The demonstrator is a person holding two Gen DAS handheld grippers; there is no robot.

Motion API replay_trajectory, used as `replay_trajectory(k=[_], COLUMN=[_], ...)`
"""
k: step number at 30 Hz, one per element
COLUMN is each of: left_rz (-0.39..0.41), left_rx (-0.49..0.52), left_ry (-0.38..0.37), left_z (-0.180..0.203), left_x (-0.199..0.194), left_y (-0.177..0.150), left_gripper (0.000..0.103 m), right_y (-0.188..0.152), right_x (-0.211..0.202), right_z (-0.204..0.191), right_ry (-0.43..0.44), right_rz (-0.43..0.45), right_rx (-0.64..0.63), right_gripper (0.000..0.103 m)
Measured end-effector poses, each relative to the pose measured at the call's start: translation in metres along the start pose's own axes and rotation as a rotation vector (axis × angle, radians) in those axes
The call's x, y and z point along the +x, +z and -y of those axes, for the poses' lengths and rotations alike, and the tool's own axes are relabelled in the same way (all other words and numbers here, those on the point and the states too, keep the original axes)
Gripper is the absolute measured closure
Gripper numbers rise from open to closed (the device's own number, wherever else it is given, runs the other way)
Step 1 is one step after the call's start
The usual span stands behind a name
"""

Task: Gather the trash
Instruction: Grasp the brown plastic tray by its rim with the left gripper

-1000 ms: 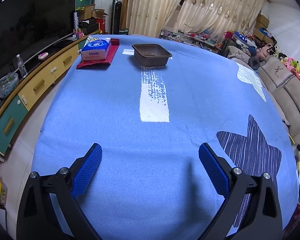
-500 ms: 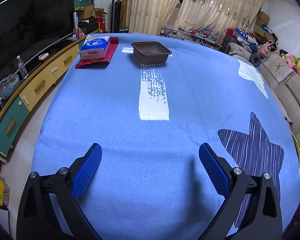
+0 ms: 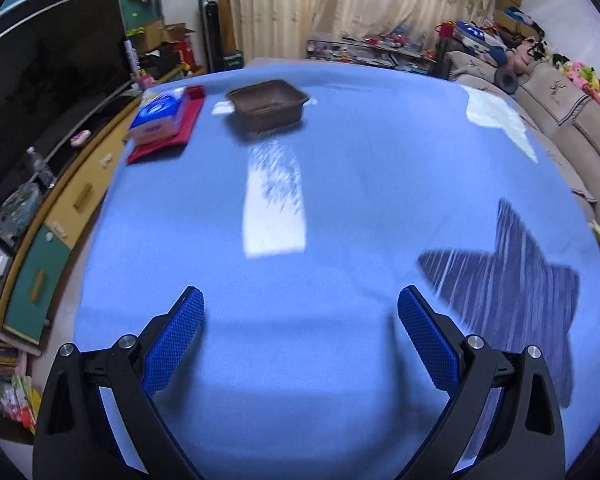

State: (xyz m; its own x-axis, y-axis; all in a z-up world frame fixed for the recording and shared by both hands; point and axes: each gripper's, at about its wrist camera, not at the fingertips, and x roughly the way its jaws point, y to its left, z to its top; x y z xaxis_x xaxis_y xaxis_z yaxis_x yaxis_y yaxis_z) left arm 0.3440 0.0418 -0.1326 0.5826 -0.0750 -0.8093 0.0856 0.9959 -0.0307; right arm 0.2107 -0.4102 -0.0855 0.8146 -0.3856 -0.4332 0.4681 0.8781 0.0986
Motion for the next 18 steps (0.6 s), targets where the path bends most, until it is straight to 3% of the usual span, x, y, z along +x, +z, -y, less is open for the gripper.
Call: replay_trajectory(k=[3, 7, 12, 18], left_rz=[0.019, 0.037, -0.020, -0.081], left_rx=[0.003, 0.050, 0.038, 0.018], left_ry=[-0.003, 0.052, 0.093, 0.172], left_z=[0.002, 0.010, 0.008, -0.001], left_x=[0.002, 0.020, 0.065, 0.110], left_y=[0.031, 0.077, 0.127, 0.161], left_gripper=[0.007, 0.011, 0.026, 0.037], right_y=[0.000, -0.002, -0.002, -0.001], right_x=[-0.007, -0.014, -0.013, -0.008], right_z=[-0.004, -0.005, -0.003, 0.005], right_ry=[-0.021, -0.042, -0.027, -0.009], right_rz=[0.038, 0.082, 0.066, 0.043], right_rx=[-0.011, -0.018, -0.011, 0.026], right_gripper=[0.007, 0.007, 0.007, 0.007])
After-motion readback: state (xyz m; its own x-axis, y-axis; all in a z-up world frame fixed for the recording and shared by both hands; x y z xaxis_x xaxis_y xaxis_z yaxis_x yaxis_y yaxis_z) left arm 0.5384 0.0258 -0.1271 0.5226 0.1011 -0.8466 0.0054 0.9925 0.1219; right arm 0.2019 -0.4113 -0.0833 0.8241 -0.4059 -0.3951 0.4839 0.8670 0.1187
